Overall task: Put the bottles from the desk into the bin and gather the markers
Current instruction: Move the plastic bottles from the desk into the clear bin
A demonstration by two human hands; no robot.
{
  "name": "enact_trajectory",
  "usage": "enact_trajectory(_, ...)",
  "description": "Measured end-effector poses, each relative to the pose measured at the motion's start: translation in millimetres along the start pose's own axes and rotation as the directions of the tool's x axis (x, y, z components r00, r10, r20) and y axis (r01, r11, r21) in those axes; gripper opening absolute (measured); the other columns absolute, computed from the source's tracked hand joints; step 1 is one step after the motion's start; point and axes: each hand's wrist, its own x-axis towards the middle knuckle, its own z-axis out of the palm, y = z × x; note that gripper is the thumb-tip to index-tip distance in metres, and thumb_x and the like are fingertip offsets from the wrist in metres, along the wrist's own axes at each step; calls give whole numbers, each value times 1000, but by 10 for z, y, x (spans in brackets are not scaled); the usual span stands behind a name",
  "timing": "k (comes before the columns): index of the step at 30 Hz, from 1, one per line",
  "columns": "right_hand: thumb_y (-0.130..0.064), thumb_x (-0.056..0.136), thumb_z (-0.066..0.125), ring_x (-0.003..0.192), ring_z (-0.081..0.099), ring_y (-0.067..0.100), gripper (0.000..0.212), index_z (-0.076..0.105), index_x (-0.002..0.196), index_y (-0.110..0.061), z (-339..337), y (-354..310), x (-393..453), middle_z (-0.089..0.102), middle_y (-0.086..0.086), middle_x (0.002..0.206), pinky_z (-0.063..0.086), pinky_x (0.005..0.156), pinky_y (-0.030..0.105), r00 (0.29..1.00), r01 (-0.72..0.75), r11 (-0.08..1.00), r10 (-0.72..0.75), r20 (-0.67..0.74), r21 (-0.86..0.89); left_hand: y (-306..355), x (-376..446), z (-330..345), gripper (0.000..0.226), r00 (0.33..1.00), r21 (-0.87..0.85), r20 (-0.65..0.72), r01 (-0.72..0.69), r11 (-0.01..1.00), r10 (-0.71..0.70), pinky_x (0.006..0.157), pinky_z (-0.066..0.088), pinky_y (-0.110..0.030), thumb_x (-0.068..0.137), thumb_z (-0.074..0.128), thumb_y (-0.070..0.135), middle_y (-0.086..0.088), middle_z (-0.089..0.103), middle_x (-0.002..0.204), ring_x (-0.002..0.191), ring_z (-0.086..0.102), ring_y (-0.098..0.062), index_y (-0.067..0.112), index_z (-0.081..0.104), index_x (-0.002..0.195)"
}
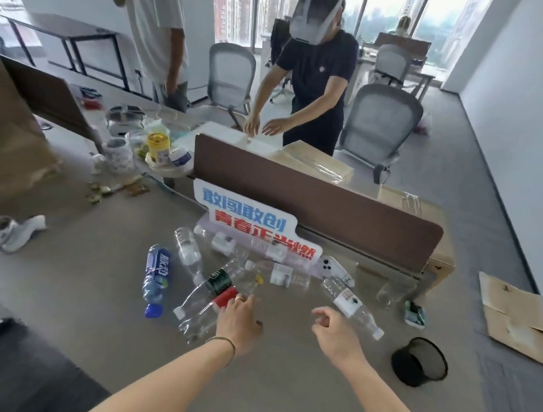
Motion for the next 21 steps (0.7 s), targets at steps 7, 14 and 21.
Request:
enact_trajectory(7, -21, 91, 58, 96, 63, 6, 32, 63, 117, -37, 292, -210, 231, 66, -12, 109, 45, 78, 25, 998, -61, 997, 62, 21, -47, -453, 520, 70, 41, 993, 26, 24, 115, 993, -116, 98, 46, -38, 91, 56, 30, -5, 53, 131, 122, 53, -28, 23, 47, 130)
enact_trajectory(14, -16, 91, 59, 92, 60, -6, 30, 62, 110, -39, 296, -83, 490, 68, -14, 104, 44, 71, 16, 997, -62, 995, 65, 38, -84, -475, 835, 443, 47, 982, 50, 18, 187, 981, -188, 95, 46, -38, 95, 56, 39, -4, 51, 133, 121, 55, -27, 23, 41, 137)
enact_trajectory(21, -14, 91, 60, 88, 63, -1, 31, 61, 104, -42, 277, -134, 837, 68, -10, 104, 53, 78, 22, 996, 13, 998, -6, 92, -69, -393, 777, 596, 79, 953, -63, 50, 301, 952, -298, 100, 41, -36, 82, 65, 46, -1, 59, 128, 121, 54, -26, 27, 29, 149)
